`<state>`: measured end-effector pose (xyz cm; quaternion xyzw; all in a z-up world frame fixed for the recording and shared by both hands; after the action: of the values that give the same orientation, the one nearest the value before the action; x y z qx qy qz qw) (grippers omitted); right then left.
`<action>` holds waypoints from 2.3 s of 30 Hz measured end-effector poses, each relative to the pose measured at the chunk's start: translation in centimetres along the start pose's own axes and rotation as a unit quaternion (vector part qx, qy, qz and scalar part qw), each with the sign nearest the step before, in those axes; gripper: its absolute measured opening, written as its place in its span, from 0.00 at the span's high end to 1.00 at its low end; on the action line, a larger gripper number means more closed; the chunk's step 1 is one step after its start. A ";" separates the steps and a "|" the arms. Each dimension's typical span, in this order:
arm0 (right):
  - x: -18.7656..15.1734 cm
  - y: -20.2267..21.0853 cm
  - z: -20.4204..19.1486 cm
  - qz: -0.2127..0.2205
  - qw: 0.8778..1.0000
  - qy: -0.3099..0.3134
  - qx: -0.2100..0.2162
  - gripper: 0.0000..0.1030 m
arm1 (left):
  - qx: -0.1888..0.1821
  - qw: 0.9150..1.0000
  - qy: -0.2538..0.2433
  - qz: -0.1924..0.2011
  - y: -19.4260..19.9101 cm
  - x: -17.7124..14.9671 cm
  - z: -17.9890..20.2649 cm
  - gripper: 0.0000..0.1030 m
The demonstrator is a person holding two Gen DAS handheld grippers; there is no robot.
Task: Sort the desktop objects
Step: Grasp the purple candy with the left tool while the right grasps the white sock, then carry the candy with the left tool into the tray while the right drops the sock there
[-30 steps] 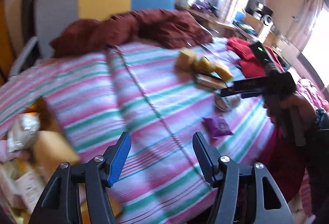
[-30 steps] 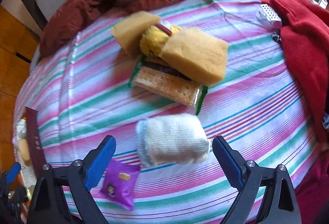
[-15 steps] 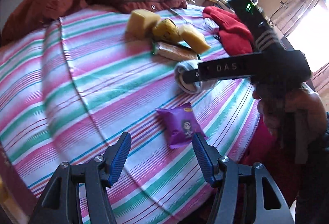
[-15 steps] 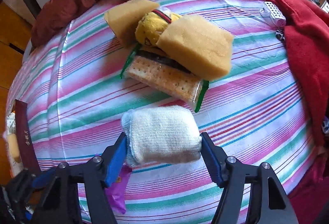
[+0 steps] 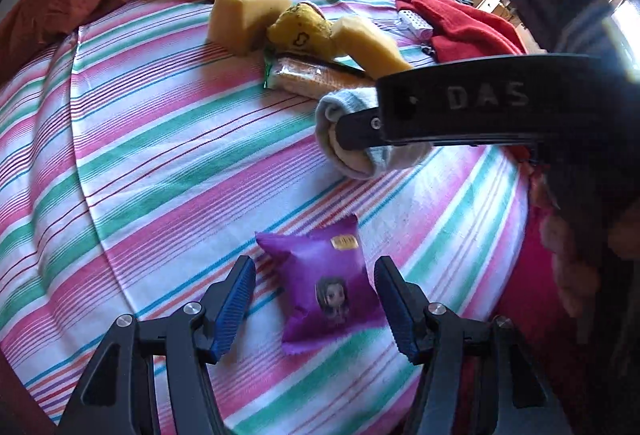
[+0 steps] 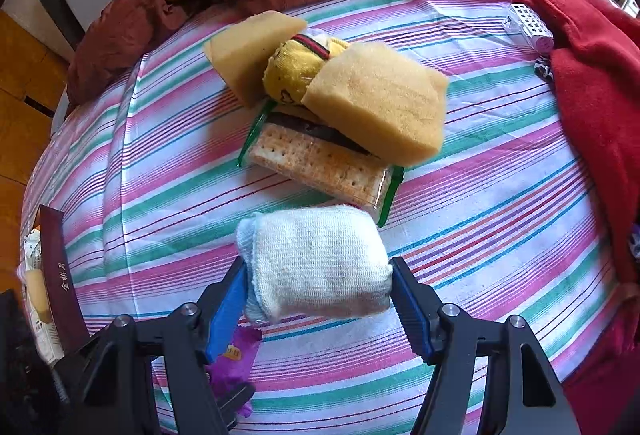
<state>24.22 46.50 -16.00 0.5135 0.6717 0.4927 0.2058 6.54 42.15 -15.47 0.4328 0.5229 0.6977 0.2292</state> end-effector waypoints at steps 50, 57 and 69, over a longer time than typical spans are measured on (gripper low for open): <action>-1.4 1.6 -8.4 0.055 0.983 0.151 0.090 0.33 | 0.199 0.947 0.131 0.215 17.2 -8.2 -15.9 0.58; -2.8 2.0 -11.0 0.051 0.980 0.171 0.088 0.33 | 0.225 0.933 0.175 0.221 19.3 -10.7 -19.4 0.58; -8.1 0.9 -25.5 0.032 0.936 0.264 0.230 0.33 | 0.276 0.903 0.264 0.197 20.8 -16.9 -26.5 0.57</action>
<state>7.85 27.80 -6.15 0.4196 0.7802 0.4485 -0.1187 -4.26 7.75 -4.43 0.3730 0.6395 0.6455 -0.1879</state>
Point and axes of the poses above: each gripper's, at about its wrist camera, not at the fingertips, and y roughly against the way its jaws point, z to its right, x to its top, the point moved 3 cm from there along -y, roughly the way its jaws point, and after that the axes turned 13 degrees about x, right-handed, at the moved point
